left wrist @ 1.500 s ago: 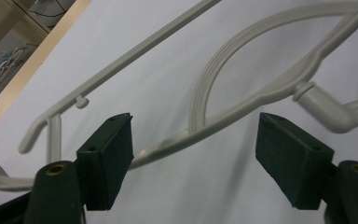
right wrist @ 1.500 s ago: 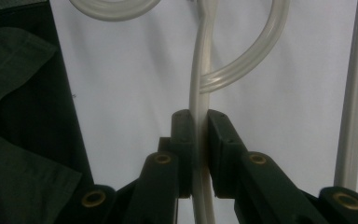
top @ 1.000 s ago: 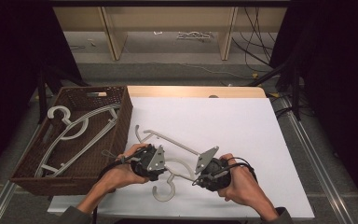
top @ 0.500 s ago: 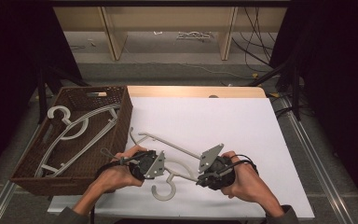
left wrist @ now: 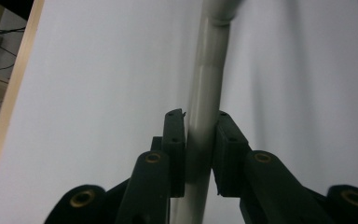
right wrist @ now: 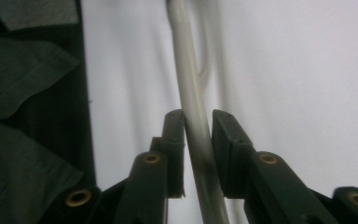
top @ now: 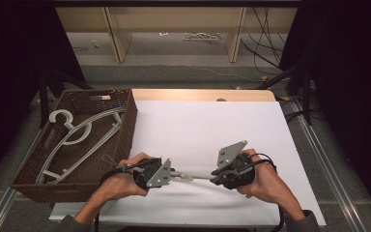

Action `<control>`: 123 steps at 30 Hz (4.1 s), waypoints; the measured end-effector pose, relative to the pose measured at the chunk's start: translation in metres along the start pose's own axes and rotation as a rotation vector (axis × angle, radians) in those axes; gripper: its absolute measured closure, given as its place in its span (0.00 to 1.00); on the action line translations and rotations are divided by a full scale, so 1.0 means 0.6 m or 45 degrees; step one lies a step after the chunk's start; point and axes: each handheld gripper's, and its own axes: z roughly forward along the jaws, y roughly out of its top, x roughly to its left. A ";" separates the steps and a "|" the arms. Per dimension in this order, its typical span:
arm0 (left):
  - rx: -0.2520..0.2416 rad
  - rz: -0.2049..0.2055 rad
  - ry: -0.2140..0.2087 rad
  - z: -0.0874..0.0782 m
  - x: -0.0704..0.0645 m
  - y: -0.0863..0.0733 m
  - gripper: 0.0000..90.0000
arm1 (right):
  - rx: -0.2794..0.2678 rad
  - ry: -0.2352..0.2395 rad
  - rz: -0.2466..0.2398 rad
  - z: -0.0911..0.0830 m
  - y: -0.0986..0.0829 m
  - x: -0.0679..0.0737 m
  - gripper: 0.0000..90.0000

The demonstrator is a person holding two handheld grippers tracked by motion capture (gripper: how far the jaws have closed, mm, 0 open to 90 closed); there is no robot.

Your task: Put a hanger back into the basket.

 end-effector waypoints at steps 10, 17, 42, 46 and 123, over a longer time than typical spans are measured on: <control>-0.058 -0.252 0.001 -0.011 0.007 0.011 0.88 | -0.113 -0.145 0.157 -0.022 0.005 -0.008 0.51; -0.127 -0.442 0.023 -0.024 0.027 -0.009 0.88 | -0.267 -0.273 0.303 -0.036 0.007 -0.014 0.37; -0.443 -0.941 0.126 -0.155 0.064 -0.050 0.88 | -0.505 -0.421 0.398 -0.002 -0.044 0.035 0.24; -0.467 -0.950 0.122 -0.172 0.066 -0.046 0.88 | -0.519 -0.423 0.429 0.006 -0.058 0.039 0.22; -0.211 -1.284 0.566 -0.325 0.156 -0.361 0.88 | -0.630 -0.402 0.472 0.029 -0.094 0.043 0.19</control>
